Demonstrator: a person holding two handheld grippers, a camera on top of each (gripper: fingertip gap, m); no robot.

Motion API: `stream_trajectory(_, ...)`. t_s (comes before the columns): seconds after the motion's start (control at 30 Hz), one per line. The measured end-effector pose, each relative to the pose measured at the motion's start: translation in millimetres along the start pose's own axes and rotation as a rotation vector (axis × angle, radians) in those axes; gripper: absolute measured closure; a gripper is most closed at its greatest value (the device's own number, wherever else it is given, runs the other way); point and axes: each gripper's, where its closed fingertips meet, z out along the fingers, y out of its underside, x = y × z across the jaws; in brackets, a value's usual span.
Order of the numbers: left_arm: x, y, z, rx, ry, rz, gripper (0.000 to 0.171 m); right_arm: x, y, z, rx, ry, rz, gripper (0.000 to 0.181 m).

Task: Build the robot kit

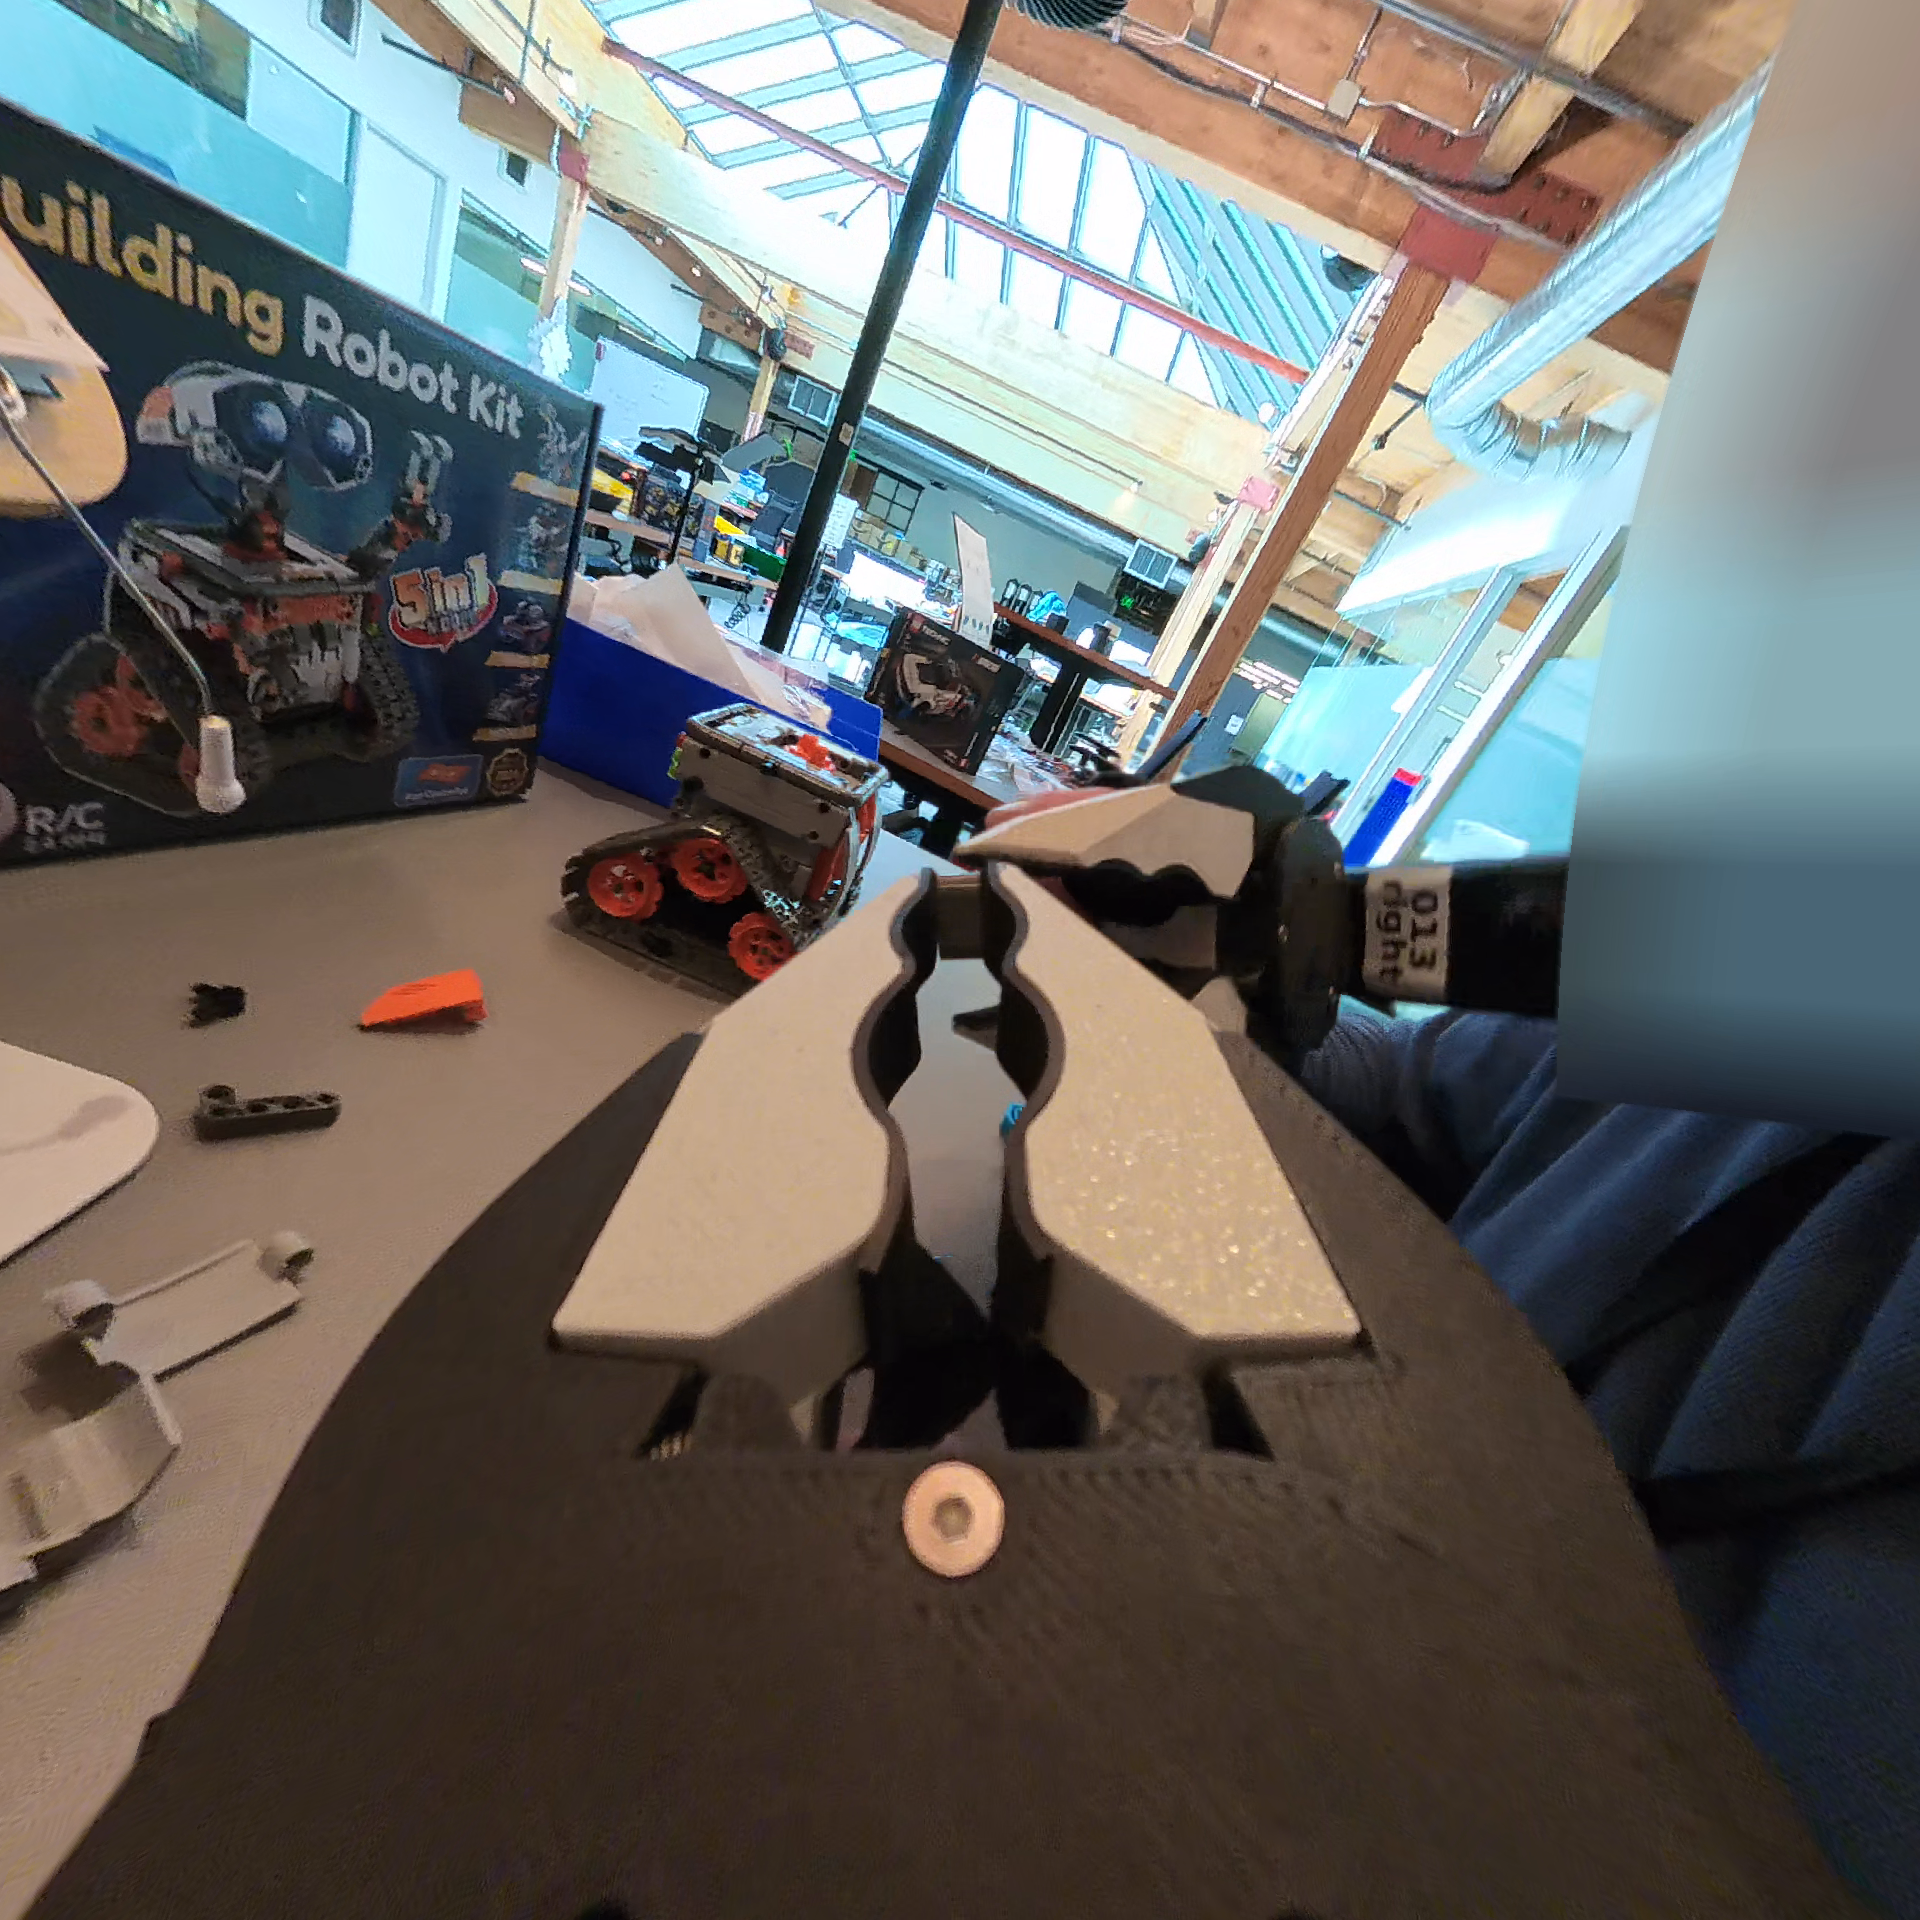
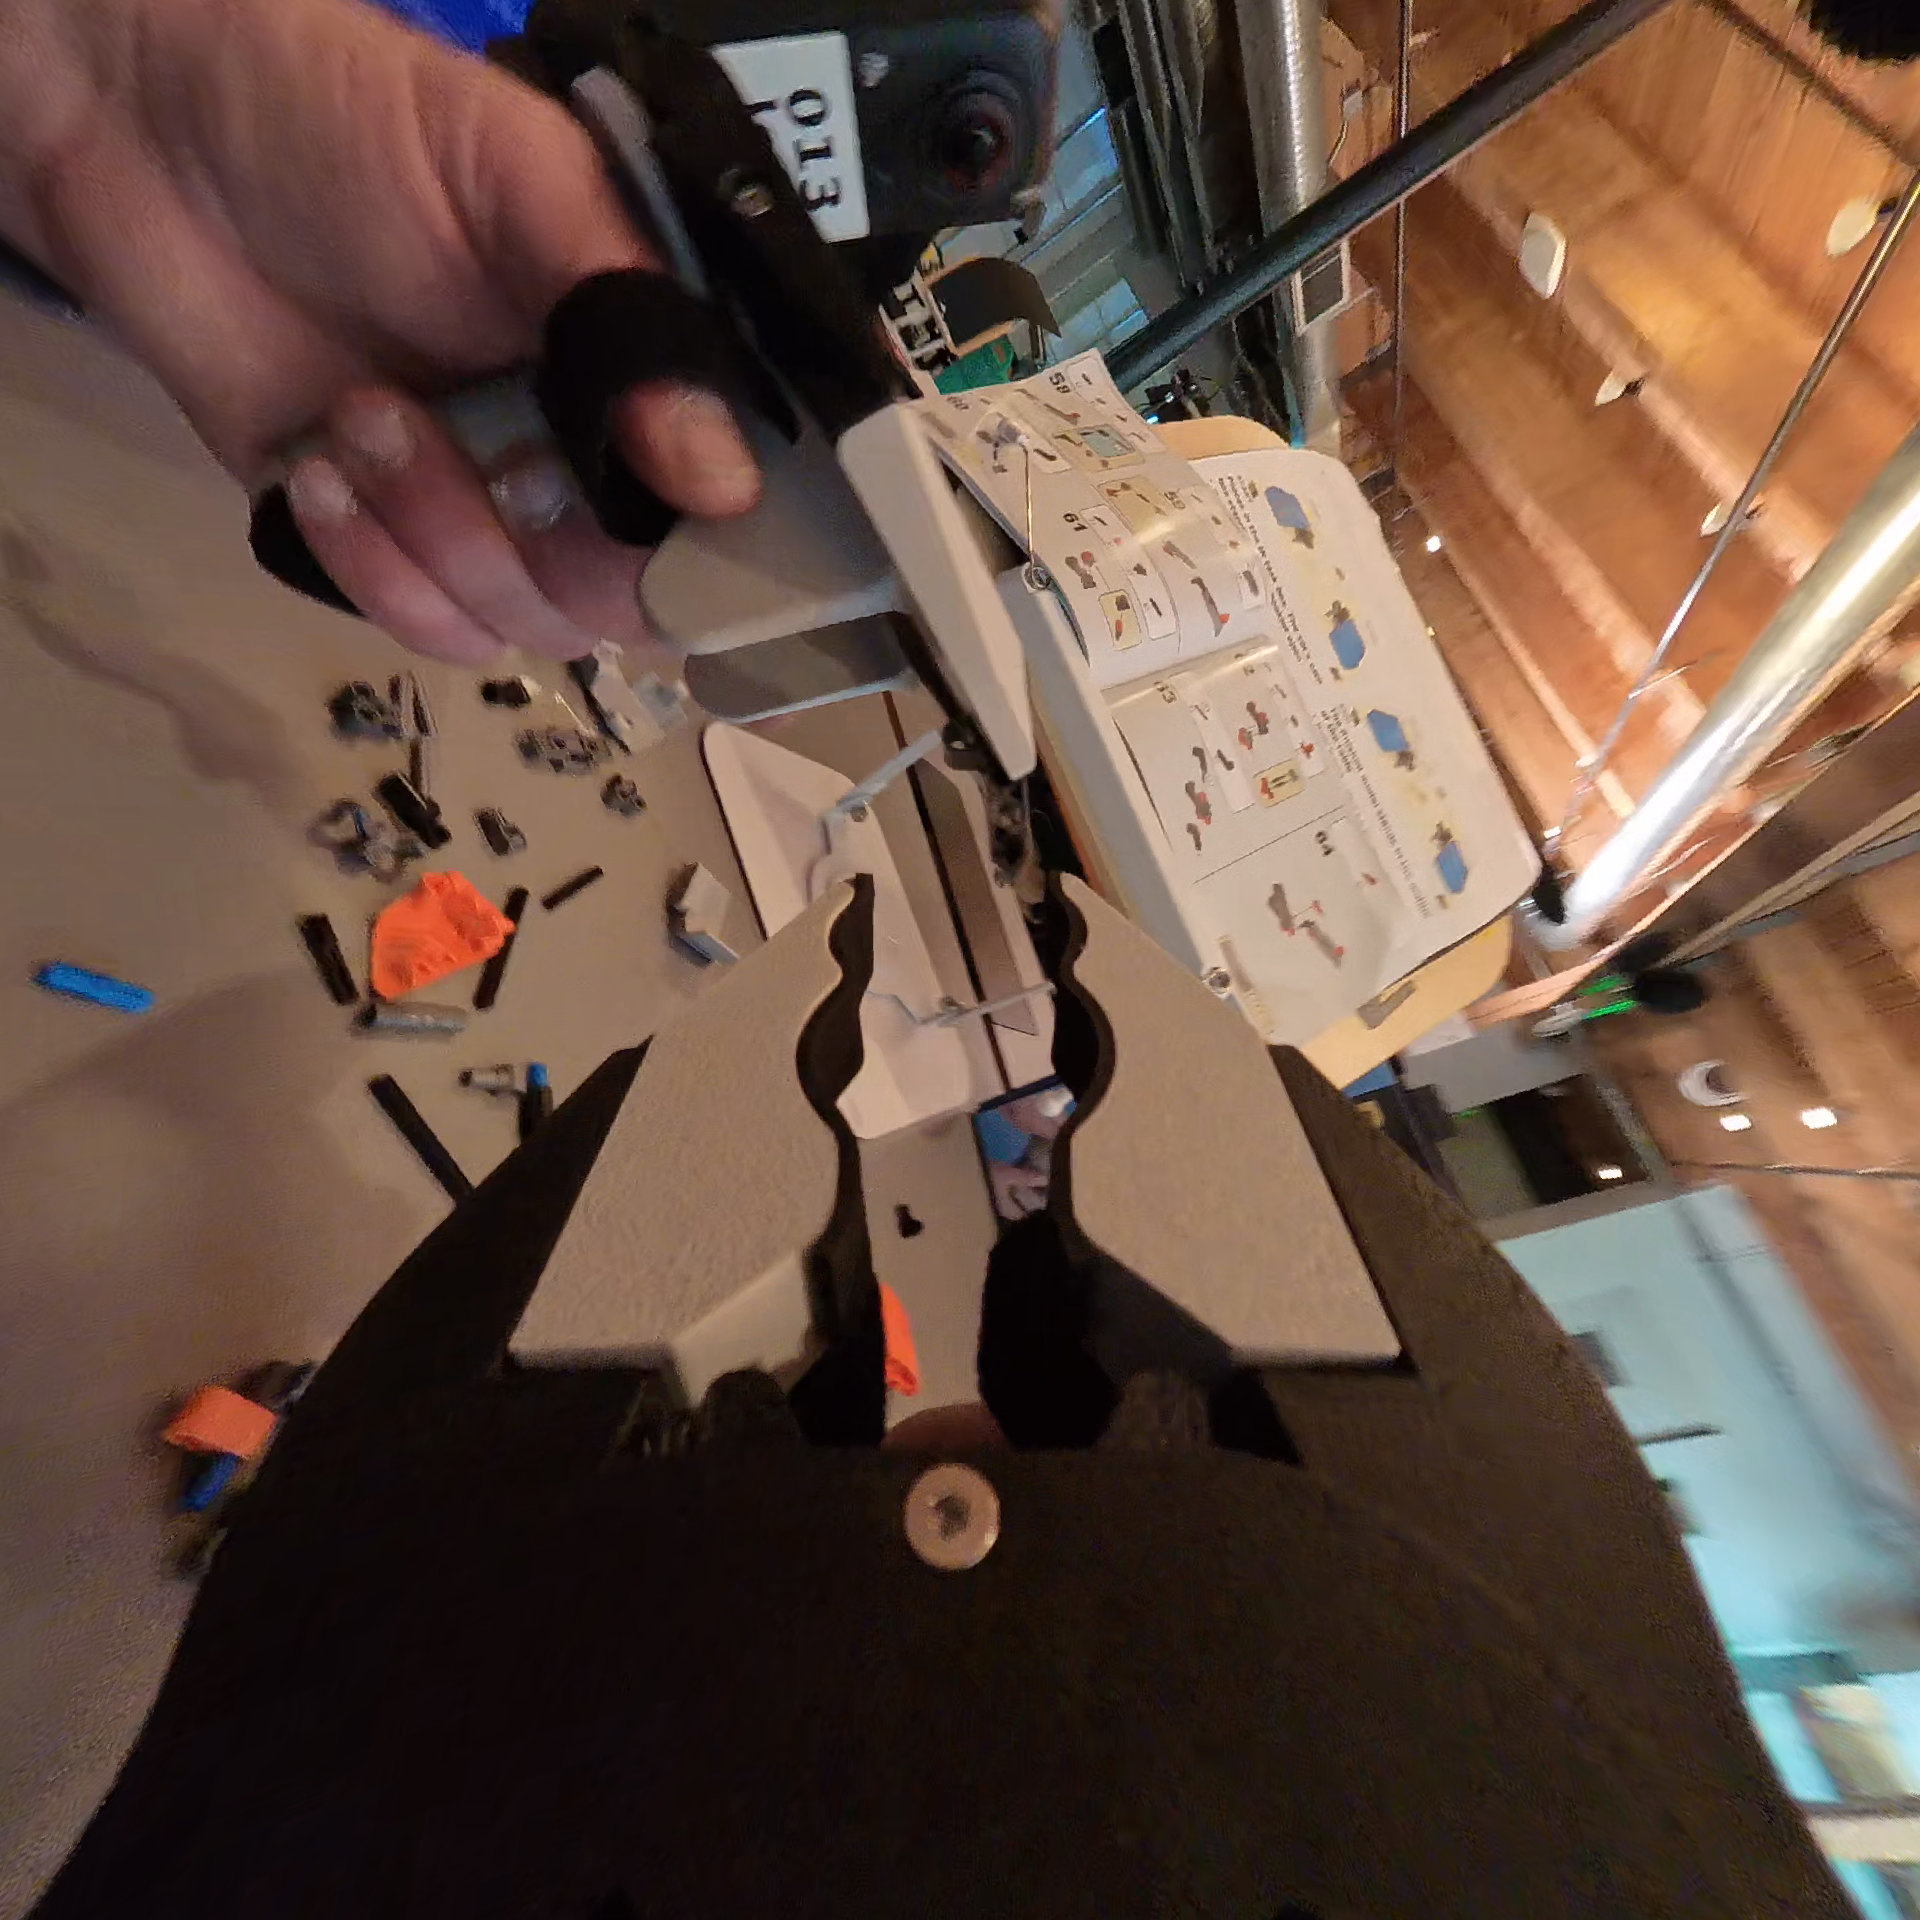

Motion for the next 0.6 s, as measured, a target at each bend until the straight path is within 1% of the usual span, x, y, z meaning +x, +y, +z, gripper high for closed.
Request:
stream_trajectory(0.07, 0, 2, 1, -0.003, 0.005, -0.042, 0.166, -1, 2, 2, -0.023, 0.045, -0.098, 0.152)
stream_trajectory(0.17, -2, 5, 0, 0.008, 0.001, -0.101, 0.166, -4, 3, 4, -0.034, 0.065, -0.150, 0.154)
stream_trajectory(0.27, -1, 8, -2, 0.015, 0.004, -0.149, 0.166, 0, 1, 5, -0.037, 0.116, -0.210, 0.169)
stream_trajectory(0.43, 3, 9, -6, 0.025, 0.001, -0.165, 0.166, 0, -12, 7, -0.006, 0.155, -0.280, 0.165)
stream_trajectory(0.5, 4, 7, -8, 0.040, 0.007, -0.186, 0.166, 0, -16, 10, -0.004, 0.157, -0.318, 0.171)
stream_trajectory(0.6, 2, 6, -12, 0.055, 0.007, -0.207, 0.166, -1, -17, 14, 0.002, 0.144, -0.320, 0.171)
